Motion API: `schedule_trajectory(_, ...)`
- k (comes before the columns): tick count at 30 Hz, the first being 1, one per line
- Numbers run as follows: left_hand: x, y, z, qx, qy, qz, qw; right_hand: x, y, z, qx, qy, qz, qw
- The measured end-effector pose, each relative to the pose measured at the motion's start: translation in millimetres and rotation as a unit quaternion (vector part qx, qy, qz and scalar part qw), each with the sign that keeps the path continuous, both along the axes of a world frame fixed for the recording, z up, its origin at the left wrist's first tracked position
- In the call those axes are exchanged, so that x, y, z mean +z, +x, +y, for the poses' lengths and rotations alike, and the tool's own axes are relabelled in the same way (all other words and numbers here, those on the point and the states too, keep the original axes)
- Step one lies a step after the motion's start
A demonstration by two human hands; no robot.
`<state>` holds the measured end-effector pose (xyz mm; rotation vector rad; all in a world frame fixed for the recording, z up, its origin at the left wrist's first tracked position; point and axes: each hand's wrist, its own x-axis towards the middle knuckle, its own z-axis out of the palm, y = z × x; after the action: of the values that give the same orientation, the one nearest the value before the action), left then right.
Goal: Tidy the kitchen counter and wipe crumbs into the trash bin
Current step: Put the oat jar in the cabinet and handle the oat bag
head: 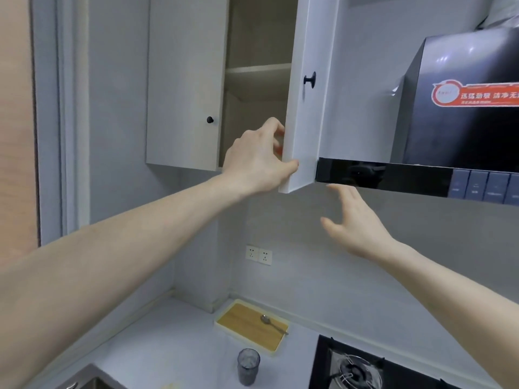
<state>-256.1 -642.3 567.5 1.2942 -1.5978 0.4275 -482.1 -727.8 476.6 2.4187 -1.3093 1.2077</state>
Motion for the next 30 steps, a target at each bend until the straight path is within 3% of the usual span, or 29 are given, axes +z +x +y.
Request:
schedule_trajectory(11,-1.0,81.3,-30.1,0.081,0.052,0.094,0.991,27.9,22.4,-19.6,0.033,-0.056,0.002,0.998)
schedule_trajectory(21,-0.5,183.4,-119.9,0.153,0.104,0.161,0.970,52.4,89.5,-114.5,0.052,-0.096,-0.004,0.994)
schedule_trajectory(30,-10.0,239.6,-224.4,0.141,0.109,0.151,0.972,75.8,127.2,-216.9,-0.053,-0.146,0.069,0.986)
